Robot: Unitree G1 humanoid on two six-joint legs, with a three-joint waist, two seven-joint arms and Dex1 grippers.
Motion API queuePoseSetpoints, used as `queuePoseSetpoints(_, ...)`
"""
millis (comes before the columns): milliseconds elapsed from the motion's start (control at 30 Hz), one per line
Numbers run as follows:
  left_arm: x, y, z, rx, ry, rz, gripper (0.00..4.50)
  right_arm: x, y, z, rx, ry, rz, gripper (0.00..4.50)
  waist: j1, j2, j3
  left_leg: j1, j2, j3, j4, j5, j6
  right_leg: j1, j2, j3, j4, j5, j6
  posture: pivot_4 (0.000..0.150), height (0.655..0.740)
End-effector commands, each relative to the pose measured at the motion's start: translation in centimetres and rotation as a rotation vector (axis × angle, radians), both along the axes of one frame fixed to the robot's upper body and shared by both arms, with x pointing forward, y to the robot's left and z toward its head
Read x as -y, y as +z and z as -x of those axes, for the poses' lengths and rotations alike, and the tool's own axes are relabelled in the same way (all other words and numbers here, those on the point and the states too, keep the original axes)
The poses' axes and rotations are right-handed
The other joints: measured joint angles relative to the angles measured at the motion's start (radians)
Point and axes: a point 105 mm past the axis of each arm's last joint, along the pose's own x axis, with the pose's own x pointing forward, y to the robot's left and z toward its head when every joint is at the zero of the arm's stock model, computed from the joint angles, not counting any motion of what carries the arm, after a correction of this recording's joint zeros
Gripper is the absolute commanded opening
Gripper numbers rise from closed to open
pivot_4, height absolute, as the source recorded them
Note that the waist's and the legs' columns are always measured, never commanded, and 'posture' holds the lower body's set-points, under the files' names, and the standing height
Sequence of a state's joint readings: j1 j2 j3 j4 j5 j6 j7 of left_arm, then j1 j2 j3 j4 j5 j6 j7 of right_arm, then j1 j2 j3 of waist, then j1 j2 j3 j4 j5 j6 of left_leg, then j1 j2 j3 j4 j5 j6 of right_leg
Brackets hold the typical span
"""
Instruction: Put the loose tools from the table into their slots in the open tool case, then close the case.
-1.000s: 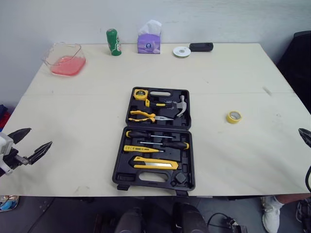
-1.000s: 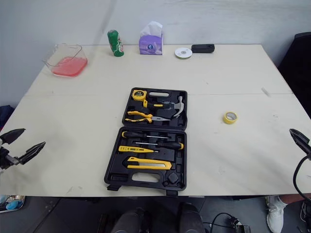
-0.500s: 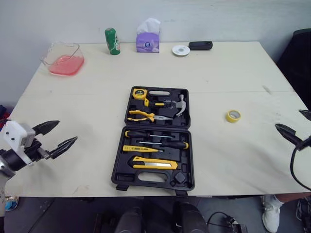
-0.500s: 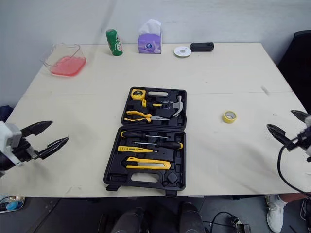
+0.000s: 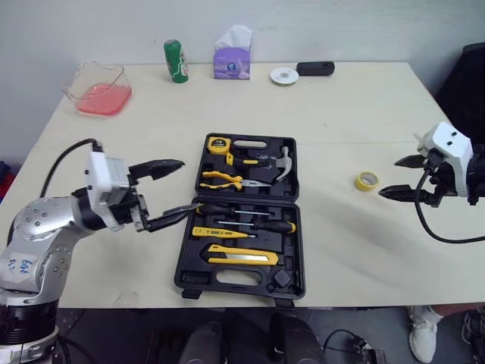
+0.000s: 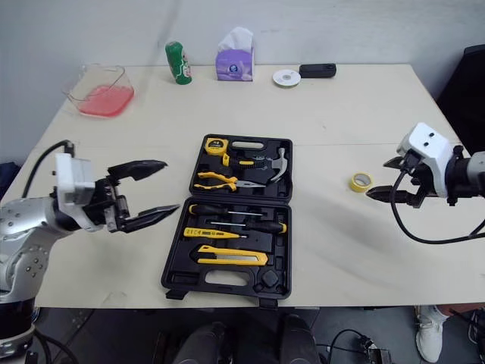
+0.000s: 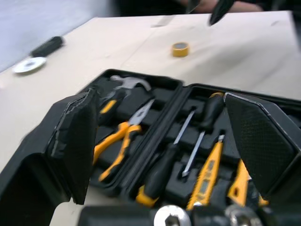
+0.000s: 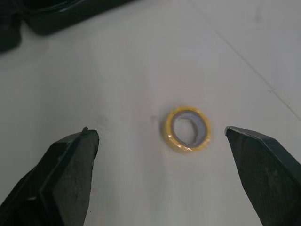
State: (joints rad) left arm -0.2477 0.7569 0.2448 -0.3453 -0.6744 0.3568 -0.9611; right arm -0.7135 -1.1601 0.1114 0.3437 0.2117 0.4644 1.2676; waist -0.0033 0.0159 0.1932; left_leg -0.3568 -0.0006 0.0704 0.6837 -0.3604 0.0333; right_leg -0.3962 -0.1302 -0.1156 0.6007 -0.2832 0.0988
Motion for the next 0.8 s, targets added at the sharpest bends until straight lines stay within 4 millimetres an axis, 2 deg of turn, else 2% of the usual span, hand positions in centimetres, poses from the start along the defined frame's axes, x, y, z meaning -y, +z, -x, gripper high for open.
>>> queuePoseSetpoints(33,2.0,1.0,1.0,-0.032,-0.116,0.026,4.45,0.3,-0.8,-1.0,-0.073,0.028,0.085,4.50,0.000,0.000,0.000,-0.001,0.000,0.000,0.000,0.000,0.000,0.000,0.000,0.000,-0.001,0.000,0.000,0.150,0.7400)
queuePoseSetpoints(267,3.6,0.6,2.0,-0.071,-0.195,0.006,4.45,0.4,-2.0,-3.4,-0.118,0.042,0.136,4.50,0.000,-0.001,0.001,-0.002,-0.001,-0.001,0.001,0.002,0.000,0.000,0.004,-0.001,0.000,0.000,0.001,0.150,0.7400)
queuePoseSetpoints(400,3.5,0.2,2.8,-0.082,-0.193,-0.001,4.45,0.3,-2.3,-4.3,-0.124,0.048,0.166,4.50,-0.002,-0.001,0.001,-0.002,-0.001,-0.001,0.002,0.002,0.000,0.000,0.005,-0.001,0.000,0.001,0.001,0.150,0.7400)
queuePoseSetpoints(800,3.5,0.2,3.2,-0.083,-0.158,0.007,4.45,-0.6,-2.8,-4.9,-0.175,0.082,0.164,4.50,-0.003,-0.001,0.001,-0.002,-0.001,-0.003,0.002,0.004,-0.001,0.000,0.004,-0.001,0.002,0.001,0.001,0.150,0.7400)
